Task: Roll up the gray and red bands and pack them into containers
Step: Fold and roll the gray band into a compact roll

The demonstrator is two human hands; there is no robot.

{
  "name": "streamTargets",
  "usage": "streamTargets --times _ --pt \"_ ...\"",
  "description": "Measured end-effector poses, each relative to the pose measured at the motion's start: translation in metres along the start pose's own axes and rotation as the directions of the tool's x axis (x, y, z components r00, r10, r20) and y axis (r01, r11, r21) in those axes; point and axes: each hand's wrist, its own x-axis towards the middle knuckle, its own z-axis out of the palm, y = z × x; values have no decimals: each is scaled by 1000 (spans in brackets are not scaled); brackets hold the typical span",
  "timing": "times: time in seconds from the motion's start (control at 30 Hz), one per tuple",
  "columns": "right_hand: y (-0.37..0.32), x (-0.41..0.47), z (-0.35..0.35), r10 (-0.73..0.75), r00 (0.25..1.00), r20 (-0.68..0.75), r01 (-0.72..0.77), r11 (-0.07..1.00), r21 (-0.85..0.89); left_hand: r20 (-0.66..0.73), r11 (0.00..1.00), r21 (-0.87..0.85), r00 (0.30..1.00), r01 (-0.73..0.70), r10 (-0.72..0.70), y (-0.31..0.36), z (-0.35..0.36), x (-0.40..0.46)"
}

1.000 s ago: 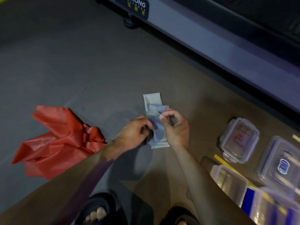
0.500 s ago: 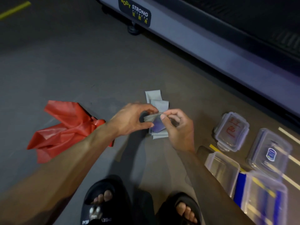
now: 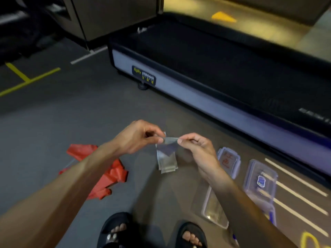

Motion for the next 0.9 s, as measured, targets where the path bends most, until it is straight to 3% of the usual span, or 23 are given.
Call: streamTargets --times 0.13,0.33,0.57,0.73,0.9 --pt "-76 -28 0 -38 999 10 39 998 -43 -29 987 -142 997 -71 68 66 -33 -11" --pt "-161 -83 0 -159 987 10 159 983 -95 -76 989 -101 992 -106 99 151 -57 -41" --pt "-175 -128 -4 -261 965 -18 252 944 -214 -292 995 -78 956 -65 40 176 -34 -76" --pt "-170 -140 -8 -282 959 -27 263 922 -286 -311 997 -74 950 -37 13 184 -27 -86" --pt "-172 -145 -8 -257 964 -63 238 947 -215 -289 1000 29 957 1 7 194 -31 -94"
